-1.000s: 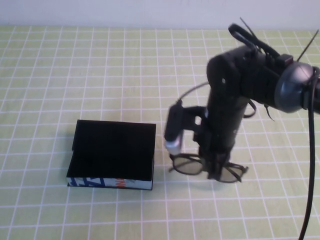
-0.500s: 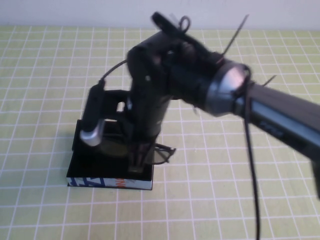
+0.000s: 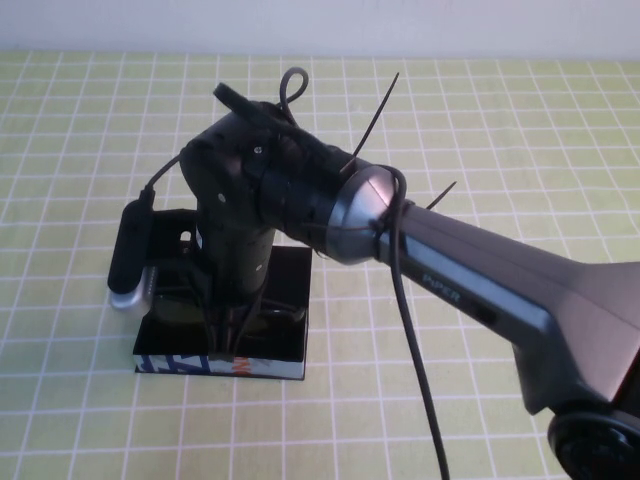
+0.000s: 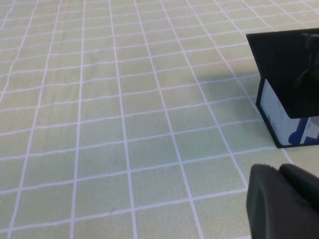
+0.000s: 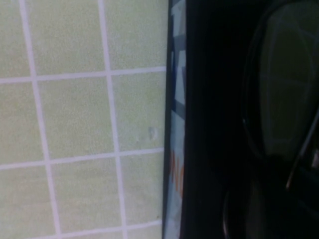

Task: Return glasses to glasses case
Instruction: Place the glasses in the glasses case

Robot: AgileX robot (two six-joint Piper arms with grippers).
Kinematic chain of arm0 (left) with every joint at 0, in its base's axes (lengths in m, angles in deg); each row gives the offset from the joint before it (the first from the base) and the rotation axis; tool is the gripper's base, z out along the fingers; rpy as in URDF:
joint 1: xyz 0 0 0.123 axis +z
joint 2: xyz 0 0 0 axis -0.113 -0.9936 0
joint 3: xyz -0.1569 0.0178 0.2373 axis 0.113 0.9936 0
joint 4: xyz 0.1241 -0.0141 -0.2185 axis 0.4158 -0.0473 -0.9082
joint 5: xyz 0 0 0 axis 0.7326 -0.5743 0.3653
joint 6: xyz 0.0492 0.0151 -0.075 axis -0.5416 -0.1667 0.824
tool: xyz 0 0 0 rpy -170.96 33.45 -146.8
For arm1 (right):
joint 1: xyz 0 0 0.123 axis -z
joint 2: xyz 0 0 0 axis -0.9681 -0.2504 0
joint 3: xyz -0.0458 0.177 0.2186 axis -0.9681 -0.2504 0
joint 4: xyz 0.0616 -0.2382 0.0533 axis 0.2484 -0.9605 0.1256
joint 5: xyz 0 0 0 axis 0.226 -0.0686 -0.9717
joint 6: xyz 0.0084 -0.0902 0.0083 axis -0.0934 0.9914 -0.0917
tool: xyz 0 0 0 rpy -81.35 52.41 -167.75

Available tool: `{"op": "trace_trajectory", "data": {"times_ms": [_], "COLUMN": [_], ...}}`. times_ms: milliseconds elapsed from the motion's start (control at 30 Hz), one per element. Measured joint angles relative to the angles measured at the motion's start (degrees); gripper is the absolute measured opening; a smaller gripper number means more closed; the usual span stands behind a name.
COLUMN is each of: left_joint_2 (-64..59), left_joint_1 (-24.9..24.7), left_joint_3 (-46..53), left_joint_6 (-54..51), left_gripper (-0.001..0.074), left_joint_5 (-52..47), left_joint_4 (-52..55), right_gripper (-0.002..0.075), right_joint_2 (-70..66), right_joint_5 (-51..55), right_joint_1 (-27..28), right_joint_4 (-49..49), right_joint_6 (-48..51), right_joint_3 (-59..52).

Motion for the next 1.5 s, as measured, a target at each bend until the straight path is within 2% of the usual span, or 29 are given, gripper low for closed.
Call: {"op": "trace_trajectory", "data": {"times_ms": [1500], "left_joint_2": [0.0], "left_joint_1": [0.0], "left_joint_3": [0.0], "left_joint_6": [0.0], "left_gripper": [-0.0002], "left_joint_5": [0.0], "left_joint_4": [0.0], "right_gripper": [0.0011], "right_joint_2": [-2.1], "right_joint_5": [0.0], "right_joint_1": [-1.7], "right_joint_4": [-2.3], "right_joint_6": [-1.2], "right_joint_3": [0.4]}}
